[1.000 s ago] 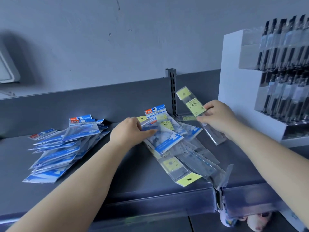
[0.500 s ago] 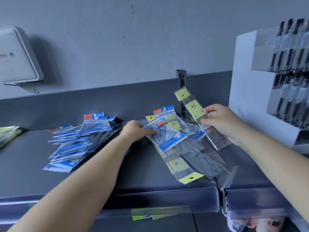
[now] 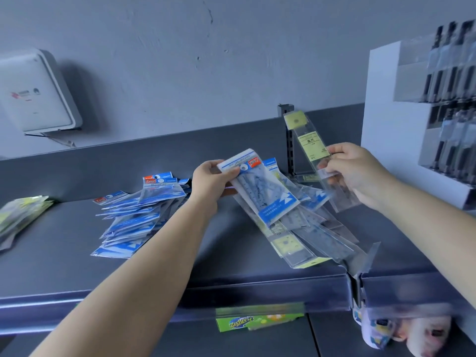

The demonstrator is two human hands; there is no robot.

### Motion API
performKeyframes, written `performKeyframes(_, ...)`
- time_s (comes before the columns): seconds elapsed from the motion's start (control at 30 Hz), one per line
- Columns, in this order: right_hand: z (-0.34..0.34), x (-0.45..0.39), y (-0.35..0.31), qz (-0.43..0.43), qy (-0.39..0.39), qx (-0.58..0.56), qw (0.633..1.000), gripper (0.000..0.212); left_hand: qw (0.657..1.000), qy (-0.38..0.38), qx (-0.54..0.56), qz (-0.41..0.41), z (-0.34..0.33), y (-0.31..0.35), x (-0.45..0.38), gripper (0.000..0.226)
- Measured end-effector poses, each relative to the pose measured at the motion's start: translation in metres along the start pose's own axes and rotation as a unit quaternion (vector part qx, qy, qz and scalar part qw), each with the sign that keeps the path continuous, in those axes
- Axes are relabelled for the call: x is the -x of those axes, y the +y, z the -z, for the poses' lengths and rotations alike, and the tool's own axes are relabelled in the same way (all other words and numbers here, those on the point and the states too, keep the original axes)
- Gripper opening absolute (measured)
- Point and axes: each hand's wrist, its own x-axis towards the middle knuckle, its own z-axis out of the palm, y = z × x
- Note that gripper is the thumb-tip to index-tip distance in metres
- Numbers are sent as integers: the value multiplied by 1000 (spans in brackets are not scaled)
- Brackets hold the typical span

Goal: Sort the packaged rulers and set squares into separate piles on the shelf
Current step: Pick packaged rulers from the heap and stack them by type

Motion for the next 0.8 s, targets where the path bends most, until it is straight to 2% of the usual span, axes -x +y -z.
performKeyframes(0.17,-31,7,-25,20,-26,-19,999,30,998,3,56,-37,32,31,8,12)
performKeyframes(0.3,-80,12,-43,21,-70,-56,996,28,996,25,44,-69,83,51,-3,14)
performKeyframes(0.47,-130,16,-64,19,-112,-58,992,28,996,62,7,-70,133,63,-33,14)
performKeyframes(0.53,-150,19,-71,24,-118,-67,990,30,992,86,-49,-74,148,59,-45,18)
performKeyframes(0.6,-172,21,-75,23,-127,-79,988,30,978,117,-155,-82,166,50,-57,43)
performKeyframes(0.63,-185,22,-76,20,-132,-83,988,29,969,121,-196,-87,176,47,-61,47)
performKeyframes(0.73,-230,25,-77,9,-145,-83,986,34,950,84,-277,-112,216,39,-71,42)
performKeyframes(0.8,-267,27,-79,3,-155,-81,985,36,923,59,-358,-131,250,36,-71,39)
